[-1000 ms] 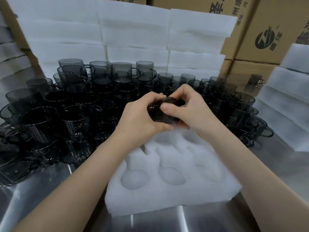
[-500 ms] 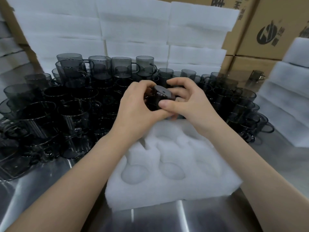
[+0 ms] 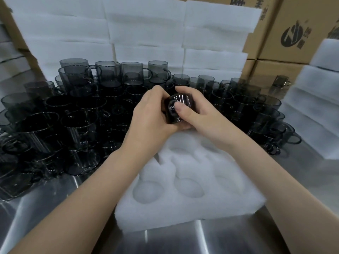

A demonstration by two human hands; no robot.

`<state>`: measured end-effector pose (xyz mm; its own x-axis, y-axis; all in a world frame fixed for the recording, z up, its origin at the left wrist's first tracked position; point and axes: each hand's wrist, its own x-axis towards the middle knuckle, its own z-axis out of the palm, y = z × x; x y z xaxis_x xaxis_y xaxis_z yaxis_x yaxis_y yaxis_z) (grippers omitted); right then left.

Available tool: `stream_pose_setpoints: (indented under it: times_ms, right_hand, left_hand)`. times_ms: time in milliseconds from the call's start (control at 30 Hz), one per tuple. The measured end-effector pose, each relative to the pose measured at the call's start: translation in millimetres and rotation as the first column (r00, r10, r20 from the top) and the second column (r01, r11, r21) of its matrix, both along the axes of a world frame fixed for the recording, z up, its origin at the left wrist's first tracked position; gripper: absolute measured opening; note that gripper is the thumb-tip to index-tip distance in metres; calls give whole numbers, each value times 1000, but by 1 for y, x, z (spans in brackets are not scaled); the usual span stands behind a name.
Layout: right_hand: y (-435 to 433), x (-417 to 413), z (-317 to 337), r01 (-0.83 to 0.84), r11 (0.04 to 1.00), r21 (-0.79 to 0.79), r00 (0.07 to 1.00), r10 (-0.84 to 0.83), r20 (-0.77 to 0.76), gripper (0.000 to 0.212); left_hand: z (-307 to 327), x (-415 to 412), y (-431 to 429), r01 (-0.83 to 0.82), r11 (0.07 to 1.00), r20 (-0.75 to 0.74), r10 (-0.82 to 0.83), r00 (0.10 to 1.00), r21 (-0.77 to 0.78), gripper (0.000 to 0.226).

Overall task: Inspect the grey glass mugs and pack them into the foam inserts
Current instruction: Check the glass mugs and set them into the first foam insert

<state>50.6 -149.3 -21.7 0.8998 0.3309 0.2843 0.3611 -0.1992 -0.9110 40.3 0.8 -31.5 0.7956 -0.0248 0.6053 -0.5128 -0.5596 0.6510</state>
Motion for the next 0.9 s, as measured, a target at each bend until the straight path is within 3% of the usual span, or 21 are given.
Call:
stream_pose_setpoints:
  times_ms: [133, 200, 433, 700, 800, 900]
  right_hand:
    - [-2, 2, 3, 80, 993, -83, 990, -69, 126, 54]
    - [-3, 4, 4, 112, 993, -33, 984, -107, 145, 50]
    - [-6, 2, 6, 57, 982, 182, 991, -78, 113, 32]
    - [-6, 4, 10, 68, 921, 385, 997, -53, -49, 39]
    - [-2, 4, 11, -55, 875, 480, 957, 183, -223, 58]
    - [-1, 3, 8, -93, 884, 458, 938, 232, -257, 50]
  left_hand:
    - [1, -3, -1, 128, 991, -25, -129, 991, -25, 63]
    - [2, -6, -2, 204, 976, -19, -206, 978, -80, 62]
    - [3, -8, 2, 304, 915, -28, -322, 946, -264, 57]
    - [-1, -5, 3, 415, 826, 36, -435, 900, -382, 58]
    - [0, -6, 2, 379, 860, 33, -392, 919, -343, 61]
    - [1, -7, 2, 231, 966, -20, -235, 972, -113, 69]
